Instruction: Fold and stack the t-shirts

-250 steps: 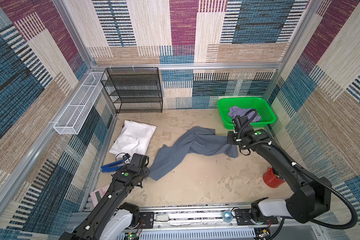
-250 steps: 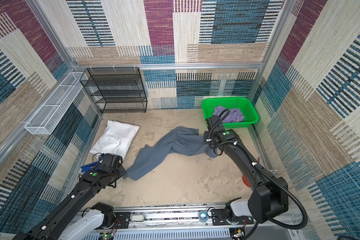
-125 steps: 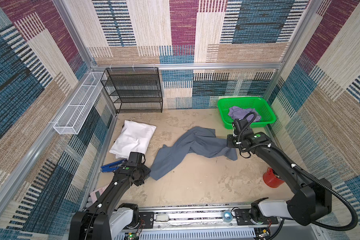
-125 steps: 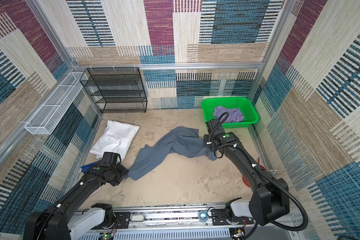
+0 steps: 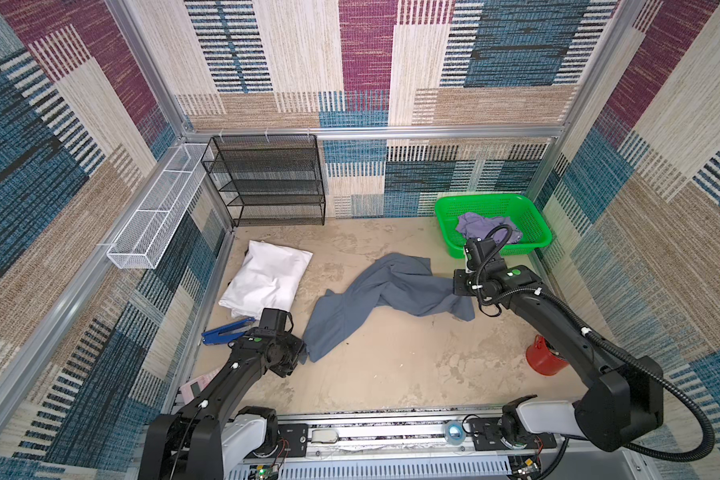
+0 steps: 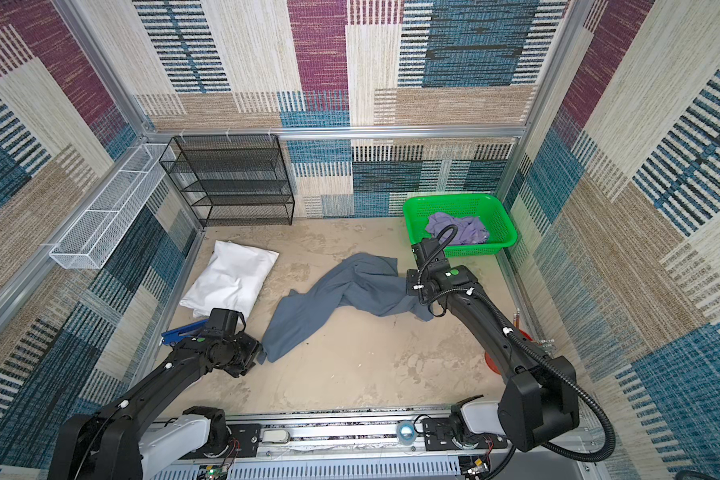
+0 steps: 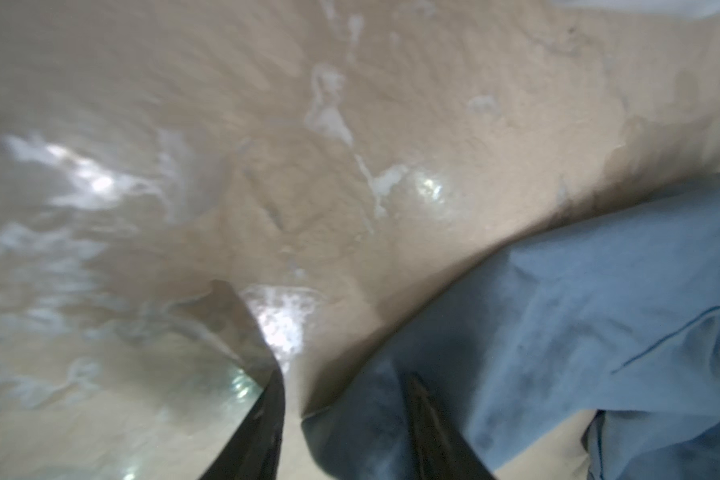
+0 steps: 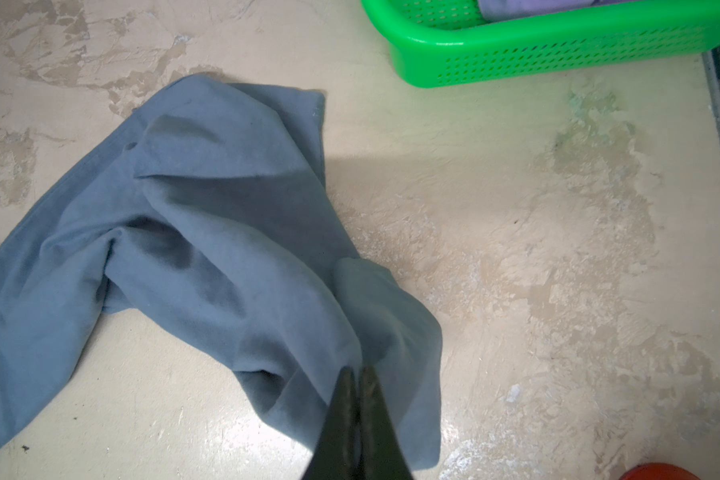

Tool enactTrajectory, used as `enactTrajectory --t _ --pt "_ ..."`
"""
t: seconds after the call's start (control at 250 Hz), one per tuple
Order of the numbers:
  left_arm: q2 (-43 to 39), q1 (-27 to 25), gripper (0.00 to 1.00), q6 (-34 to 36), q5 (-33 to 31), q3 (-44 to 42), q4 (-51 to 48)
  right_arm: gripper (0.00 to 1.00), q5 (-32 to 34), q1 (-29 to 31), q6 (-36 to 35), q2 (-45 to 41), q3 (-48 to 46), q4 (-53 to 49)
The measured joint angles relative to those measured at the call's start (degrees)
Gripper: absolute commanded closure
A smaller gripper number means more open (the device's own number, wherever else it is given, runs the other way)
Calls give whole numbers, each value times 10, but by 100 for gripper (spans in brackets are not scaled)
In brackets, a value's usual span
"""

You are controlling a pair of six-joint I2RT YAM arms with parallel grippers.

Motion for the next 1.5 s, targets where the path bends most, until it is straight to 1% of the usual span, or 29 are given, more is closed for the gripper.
enactTrajectory --t 0.076,0.172,0.224,0.316,0.444,0.576,0.68,0.808,0.908,1.008,1.104,1.148,1.168,1.236,1.292,1.344,1.396,1.504 --pt "15 -10 65 0 3 7 13 100 0 -1 0 -1 0 0" --pt "21 -17 72 1 -1 10 12 100 0 -2 -2 -3 0 0" --pt "26 -19 80 3 -2 12 10 100 0 -3 -2 -3 -1 2" --pt "40 -26 86 5 -2 16 13 100 0 -3 -3 -3 -4 5" --pt "69 -36 100 11 1 28 29 100 0 -4 -5 -3 -8 7" --pt "78 -39 100 23 -1 38 35 100 -1 -8 -7 -3 -10 8" --pt "50 -40 100 50 -31 62 -14 100 -9 -14 -12 -3 -7 8" --pt "-3 -37 100 107 -103 134 -87 100 -24 -20 -17 -8 12 8" --pt "-28 -17 100 146 -167 192 -136 100 -40 -22 -19 -21 26 12" --pt "-33 8 100 184 -226 238 -162 100 -69 -22 -19 -37 23 12" --pt "-52 12 100 204 -283 262 -170 100 -82 -21 -6 -56 8 -4" --pt "-59 13 100 211 -305 266 -171 92 -82 -21 3 -66 2 -17" --pt "-62 13 100 214 -315 267 -172 87 -78 -21 10 -72 -1 -24" --pt "-68 15 100 222 -341 267 -171 60 -66 -21 29 -92 -4 -44" --pt "-69 15 100 230 -351 264 -167 50 -56 -22 35 -104 2 -54" --pt "-70 15 100 234 -353 256 -161 47 -54 -22 38 -104 12 -53" --pt "-71 15 100 234 -352 242 -157 46 -54 -22 38 -90 26 -50" --pt "-87 15 100 234 -350 210 -155 47 -65 -21 26 -11 70 -34"
